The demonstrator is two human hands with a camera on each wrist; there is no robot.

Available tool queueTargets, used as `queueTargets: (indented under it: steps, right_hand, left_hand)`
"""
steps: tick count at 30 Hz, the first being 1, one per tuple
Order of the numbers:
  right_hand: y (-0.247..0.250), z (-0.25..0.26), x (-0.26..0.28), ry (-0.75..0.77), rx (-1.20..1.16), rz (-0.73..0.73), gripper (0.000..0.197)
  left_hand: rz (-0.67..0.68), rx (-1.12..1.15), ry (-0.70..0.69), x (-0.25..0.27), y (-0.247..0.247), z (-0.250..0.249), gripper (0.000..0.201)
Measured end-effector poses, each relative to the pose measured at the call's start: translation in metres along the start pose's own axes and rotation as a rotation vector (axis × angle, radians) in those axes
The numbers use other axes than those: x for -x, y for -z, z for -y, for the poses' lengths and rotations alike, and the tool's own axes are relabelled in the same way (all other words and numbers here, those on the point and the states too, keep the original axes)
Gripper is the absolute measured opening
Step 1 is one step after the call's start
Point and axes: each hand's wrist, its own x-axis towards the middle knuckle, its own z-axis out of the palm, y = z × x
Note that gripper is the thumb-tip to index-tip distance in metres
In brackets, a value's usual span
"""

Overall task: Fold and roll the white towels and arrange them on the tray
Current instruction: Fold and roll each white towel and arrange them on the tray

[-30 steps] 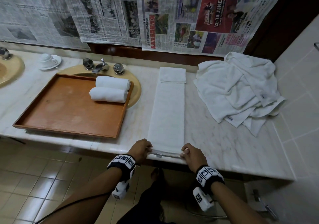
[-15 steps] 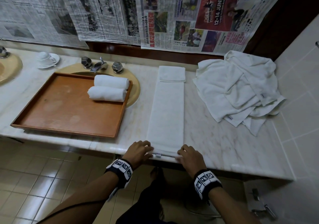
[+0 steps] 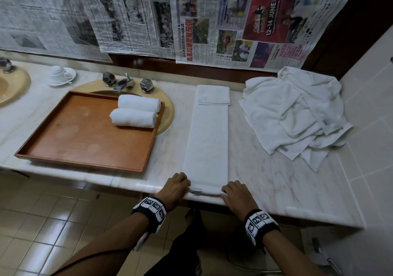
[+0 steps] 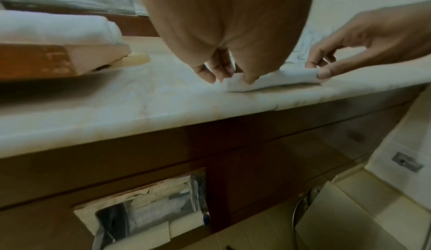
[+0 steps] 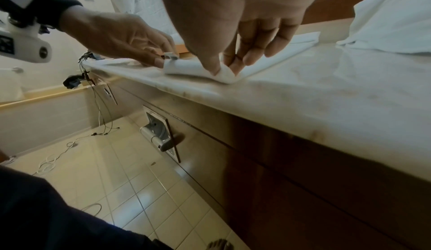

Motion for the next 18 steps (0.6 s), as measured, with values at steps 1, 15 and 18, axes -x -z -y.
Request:
queueTargets:
  steps: [1,15,18]
  right_hand:
    - [-0.001,0.0,0.0,0.003,-0.005,0.018,0.019]
    - [-0.001,0.007,-0.017,-0.268,-0.164,0.074,0.043]
    - [-0.002,0.006,-0.016,-0.207,-0.175,-0.015,0.046]
  left_hand:
    - [0.029,0.047,0.009,0.001,0.0,0.001,0.046]
    - [-0.029,0.176,0.223,-0.025,0.009,-0.001,0.025]
    - [-0.008,0.168,0.223,-0.029,0.01,0.001,0.031]
